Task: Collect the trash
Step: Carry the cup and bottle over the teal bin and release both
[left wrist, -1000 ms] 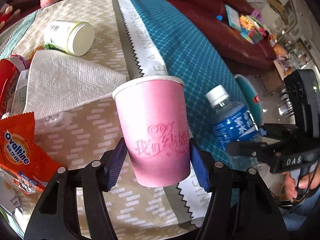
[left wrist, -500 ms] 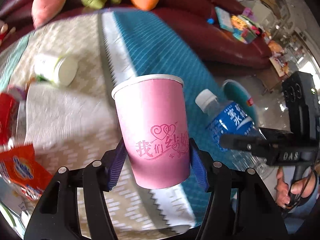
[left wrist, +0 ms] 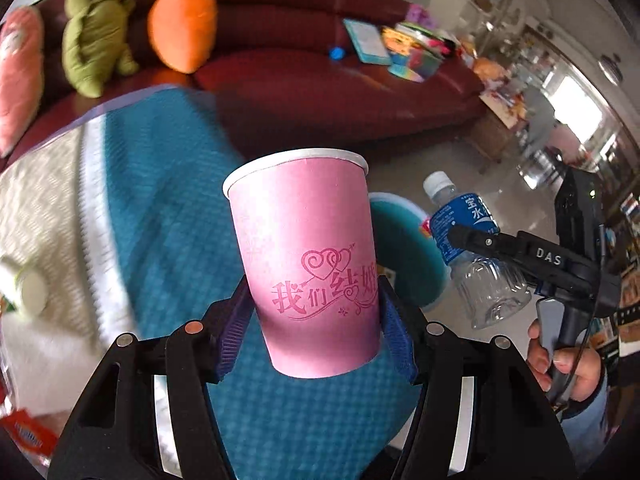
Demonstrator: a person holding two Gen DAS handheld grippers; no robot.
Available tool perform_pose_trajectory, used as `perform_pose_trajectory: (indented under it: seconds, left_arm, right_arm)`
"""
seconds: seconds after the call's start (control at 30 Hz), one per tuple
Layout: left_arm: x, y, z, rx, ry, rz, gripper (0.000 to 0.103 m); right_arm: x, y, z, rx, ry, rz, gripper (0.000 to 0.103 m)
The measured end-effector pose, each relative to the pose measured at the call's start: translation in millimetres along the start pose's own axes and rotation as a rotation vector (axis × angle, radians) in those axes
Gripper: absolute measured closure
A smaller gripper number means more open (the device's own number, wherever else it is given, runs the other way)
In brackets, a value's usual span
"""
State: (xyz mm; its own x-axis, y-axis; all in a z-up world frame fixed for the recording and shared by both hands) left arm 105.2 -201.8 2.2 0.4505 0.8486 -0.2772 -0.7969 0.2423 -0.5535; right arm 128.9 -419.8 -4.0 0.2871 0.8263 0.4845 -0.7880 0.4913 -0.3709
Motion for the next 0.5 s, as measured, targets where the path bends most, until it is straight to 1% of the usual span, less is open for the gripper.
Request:
perform_pose_trajectory:
  seconds: [0.13, 0.23, 0.3, 0.4, 0.47, 0.5]
  left_arm:
    - [-23.1, -12.0, -32.8, 0.041, 0.022, -0.028, 0.042]
    - [-32.9, -16.2, -54.3, 0.07, 0.034, -0.036, 0.042]
    - [-34.5, -18.9, -64.6, 0.082, 0.036, -0.032, 0.042]
    - [-35.3, -24.8, -81.4, 0.101, 0.037, -0.014, 0.042]
    - [-33.8, -26.5, -88.1, 0.109, 0.035, -0.009, 0.042]
    - [-33.7, -27.5, -90.6, 0.112, 0.034, -0.009, 0.042]
  right_arm:
    - [-42.5, -6.6, -4.7, -0.002, 0.076, -0.071, 0.04]
    - [-57.8, -8.4, -14.7, 0.014, 0.112, -0.098, 0.04]
    - [-67.7, -16.6, -22.7, 0.026, 0.128, -0.101, 0.04]
    - [-68.5, -22.8, -37.7, 0.039, 0.142, -0.108, 0.039]
    - [-67.3, -27.0, -49.5, 0.056, 0.134, -0.118, 0.039]
    - [-66.2, -28.5, -52.3, 0.062, 0.133, -0.116, 0.035]
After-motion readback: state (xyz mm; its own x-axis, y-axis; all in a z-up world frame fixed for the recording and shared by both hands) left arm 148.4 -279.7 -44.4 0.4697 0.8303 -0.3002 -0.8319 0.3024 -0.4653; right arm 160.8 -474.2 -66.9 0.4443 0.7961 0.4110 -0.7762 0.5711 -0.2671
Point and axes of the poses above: each gripper's, at about its wrist camera, not at the fingertips, and z roughly against the way its jaws point, x to its left, y to its underside, the point moved 1 cm from there along -z, roughly the way its jaws point, and after that the axes turned 3 degrees about y, right-handed, at the moved point
